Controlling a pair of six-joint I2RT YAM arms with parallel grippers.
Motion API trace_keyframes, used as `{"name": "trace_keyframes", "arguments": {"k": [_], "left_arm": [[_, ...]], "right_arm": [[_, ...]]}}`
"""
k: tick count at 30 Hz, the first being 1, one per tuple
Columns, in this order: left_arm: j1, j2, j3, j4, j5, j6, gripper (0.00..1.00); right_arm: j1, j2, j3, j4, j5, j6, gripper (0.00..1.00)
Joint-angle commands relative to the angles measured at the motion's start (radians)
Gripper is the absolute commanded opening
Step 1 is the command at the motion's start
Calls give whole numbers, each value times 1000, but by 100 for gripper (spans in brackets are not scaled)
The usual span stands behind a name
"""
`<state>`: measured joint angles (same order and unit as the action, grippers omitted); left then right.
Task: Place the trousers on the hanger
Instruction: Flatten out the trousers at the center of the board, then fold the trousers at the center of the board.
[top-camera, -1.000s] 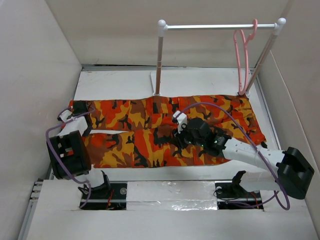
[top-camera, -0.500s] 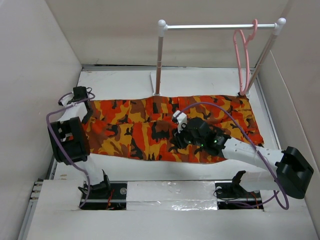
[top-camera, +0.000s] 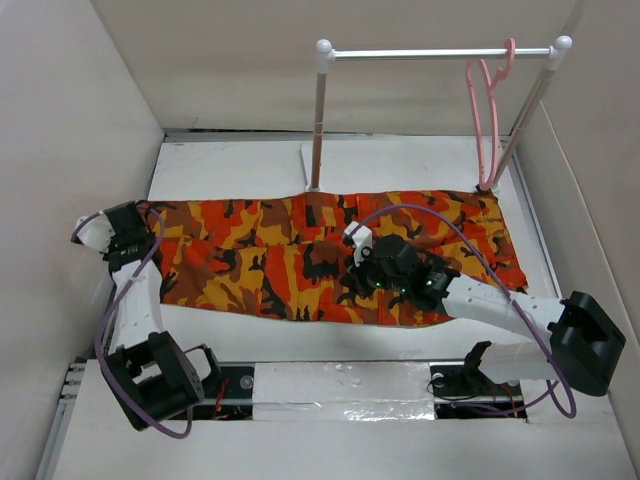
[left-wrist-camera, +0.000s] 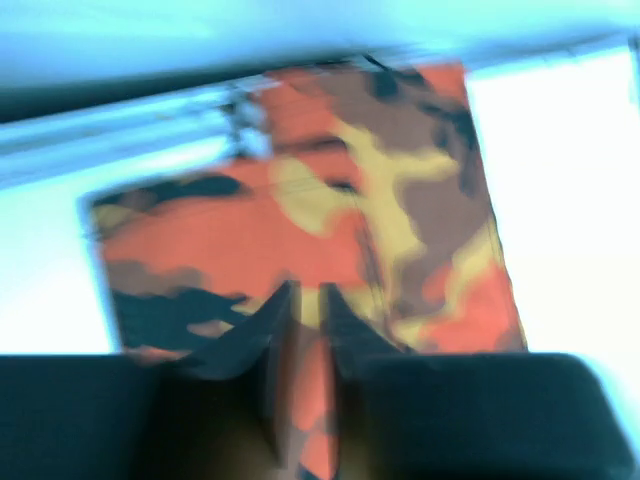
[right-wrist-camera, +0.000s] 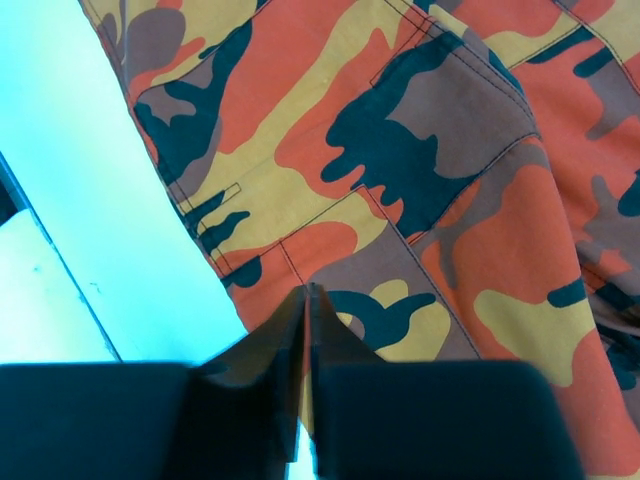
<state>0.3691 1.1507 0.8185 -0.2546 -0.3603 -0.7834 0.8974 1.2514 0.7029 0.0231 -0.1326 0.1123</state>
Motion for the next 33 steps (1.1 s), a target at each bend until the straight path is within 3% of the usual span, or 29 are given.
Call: {"name": "trace_keyframes", "arguments": {"k": [1,2,7,8,9,11,13,26,32,33], "left_arm": [[111,-5,-67,-38,14,-22,7],[181,1,-87,-43,47,-20,0],[275,72,-116,-72,81,-5,1],[275,81,-111,-80,70,-5,9],[275,93,-111,-81,66,-7,25],[275,106,-117,-77,64,-8,41],[275,115,-120,-81,58,-16,43],[275,185,-163,-52,69,-65,44],[275,228,-185,14,101,-71,26],[275,234,-188,24,113,-70,19]], "right_arm": [[11,-26,-5,57,-7,-2,0],[20,-42,-9,55,10,-2,0],[20,-99,-28,52,45,1,0],[20,-104,-29,52,53,1,1],[20,-110,-31,52,56,3,3],[20,-107,-31,54,56,3,15],[20,-102,-28,54,50,1,21],[20,-73,-20,54,60,0,24],[11,-64,-22,55,67,1,24],[11,-61,-22,55,65,1,24]]}}
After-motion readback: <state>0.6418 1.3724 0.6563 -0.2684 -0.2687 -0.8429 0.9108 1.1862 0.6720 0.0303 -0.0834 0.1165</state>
